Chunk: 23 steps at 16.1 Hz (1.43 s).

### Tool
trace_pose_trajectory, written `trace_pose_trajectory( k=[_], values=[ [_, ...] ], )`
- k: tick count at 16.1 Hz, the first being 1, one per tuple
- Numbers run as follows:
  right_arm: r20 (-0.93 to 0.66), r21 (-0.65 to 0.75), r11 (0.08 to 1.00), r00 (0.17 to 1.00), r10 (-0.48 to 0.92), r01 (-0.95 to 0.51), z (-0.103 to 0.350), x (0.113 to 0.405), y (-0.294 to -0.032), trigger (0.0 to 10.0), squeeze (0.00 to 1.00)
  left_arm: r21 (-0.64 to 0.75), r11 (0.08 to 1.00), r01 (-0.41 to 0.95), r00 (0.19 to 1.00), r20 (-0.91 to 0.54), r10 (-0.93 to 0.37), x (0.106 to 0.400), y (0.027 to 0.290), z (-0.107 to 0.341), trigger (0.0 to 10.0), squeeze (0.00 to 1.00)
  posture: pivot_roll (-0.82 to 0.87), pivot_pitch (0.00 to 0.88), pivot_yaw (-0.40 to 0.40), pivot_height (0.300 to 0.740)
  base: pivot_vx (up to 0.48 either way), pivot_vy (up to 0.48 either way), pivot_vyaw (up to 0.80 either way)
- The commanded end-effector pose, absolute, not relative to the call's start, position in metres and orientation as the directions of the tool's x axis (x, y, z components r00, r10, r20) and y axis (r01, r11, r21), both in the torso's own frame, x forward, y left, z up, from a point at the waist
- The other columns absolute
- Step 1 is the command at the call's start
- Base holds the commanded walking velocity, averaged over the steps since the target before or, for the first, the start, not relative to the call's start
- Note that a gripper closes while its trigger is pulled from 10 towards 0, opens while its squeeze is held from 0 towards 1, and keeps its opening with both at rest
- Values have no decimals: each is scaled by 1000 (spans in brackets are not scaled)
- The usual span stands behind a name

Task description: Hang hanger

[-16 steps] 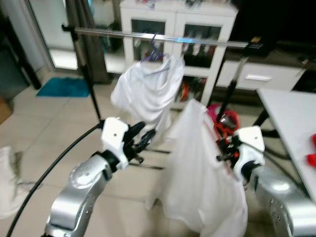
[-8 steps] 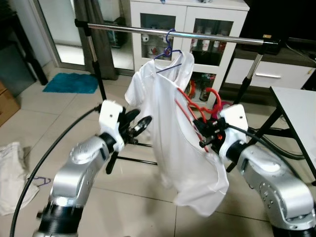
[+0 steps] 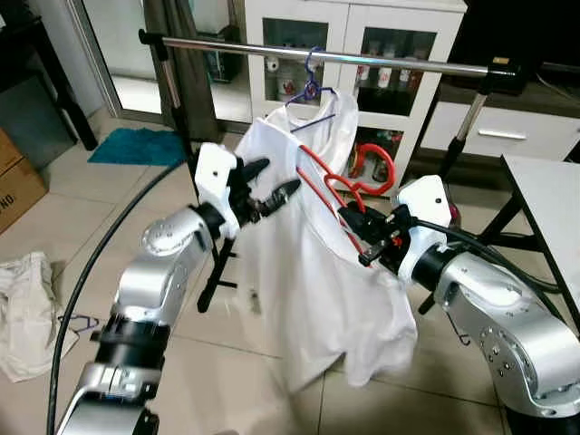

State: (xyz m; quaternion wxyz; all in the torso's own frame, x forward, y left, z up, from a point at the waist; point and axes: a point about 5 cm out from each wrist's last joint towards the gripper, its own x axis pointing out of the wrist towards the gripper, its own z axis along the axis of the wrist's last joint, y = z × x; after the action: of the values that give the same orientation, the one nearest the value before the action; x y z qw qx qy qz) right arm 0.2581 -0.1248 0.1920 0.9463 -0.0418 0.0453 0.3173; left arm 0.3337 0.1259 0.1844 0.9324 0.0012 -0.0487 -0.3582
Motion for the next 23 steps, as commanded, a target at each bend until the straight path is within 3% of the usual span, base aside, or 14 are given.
trace_pose_trajectory(
  k=[1,4,5,6,7,8,23],
  values=[
    [-66,-68,782,785,616,-620,204,256,-121,0,0,69,736,673,728,111,-676,336,124,191,10000,0,51,0,20,740,0,0,0],
    [-61,-63,784,786,615,-618,205,256,-120,0,0,124,736,665,727,120,-677,341,120,191,10000,0,50,0,22,740,0,0,0],
    [-60,-63,782,785,617,-620,205,256,-120,0,0,128,741,659,732,119,-671,342,121,190,8745,0,51,0,20,740,0,0,0],
    [-59,-63,779,782,621,-624,206,256,-119,0,0,134,756,641,746,123,-654,345,122,189,4510,0,51,0,20,740,0,0,0],
    [-60,-63,777,780,623,-626,206,256,-119,0,0,131,760,637,749,126,-650,347,123,189,1412,0,50,0,18,740,0,0,0],
    [-59,-63,774,776,628,-631,206,256,-118,0,0,140,770,623,759,128,-638,350,123,189,0,0,50,0,16,740,0,0,0],
    [-62,-70,772,775,628,-632,203,254,-117,0,0,93,772,628,750,192,-633,357,119,191,0,0,48,0,27,740,0,0,0]
  ],
)
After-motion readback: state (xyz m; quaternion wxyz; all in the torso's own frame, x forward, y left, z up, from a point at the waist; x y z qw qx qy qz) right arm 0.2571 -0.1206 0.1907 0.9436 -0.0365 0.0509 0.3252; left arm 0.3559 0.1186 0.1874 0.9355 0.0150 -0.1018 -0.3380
